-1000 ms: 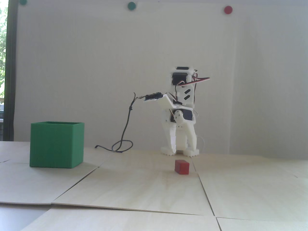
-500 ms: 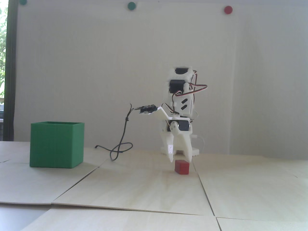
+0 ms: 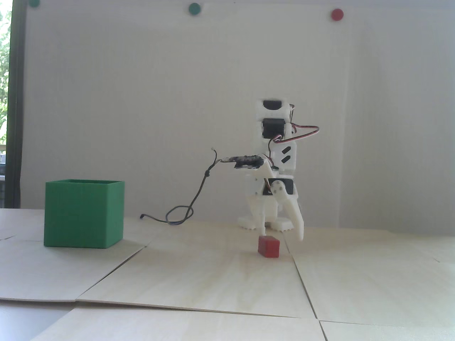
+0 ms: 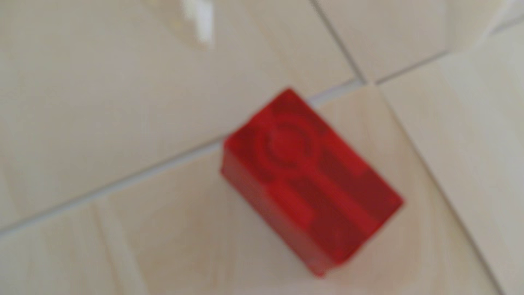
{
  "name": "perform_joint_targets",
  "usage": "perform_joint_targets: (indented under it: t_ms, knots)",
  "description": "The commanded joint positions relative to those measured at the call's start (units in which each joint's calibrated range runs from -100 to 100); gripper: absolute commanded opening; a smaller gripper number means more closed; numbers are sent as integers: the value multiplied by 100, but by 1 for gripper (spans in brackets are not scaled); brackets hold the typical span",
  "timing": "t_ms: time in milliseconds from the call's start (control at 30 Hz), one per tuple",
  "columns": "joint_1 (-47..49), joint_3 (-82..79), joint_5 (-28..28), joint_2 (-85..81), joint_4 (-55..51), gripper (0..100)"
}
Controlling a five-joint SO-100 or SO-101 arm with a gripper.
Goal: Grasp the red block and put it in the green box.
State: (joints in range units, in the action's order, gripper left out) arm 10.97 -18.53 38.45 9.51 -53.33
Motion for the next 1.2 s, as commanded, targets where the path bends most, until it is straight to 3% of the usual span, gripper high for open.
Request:
perform_joint_targets:
  t_ms: [0,100,400,800,1167]
  knots:
    - [210,61,272,-268,-4,30]
    - [242,34,382,-339,-47,29]
    - [669,-1607,1600,-1381,12,29]
    - [604,-1004,1600,-1420,12,29]
    - [459,504,1584,332,-89,29]
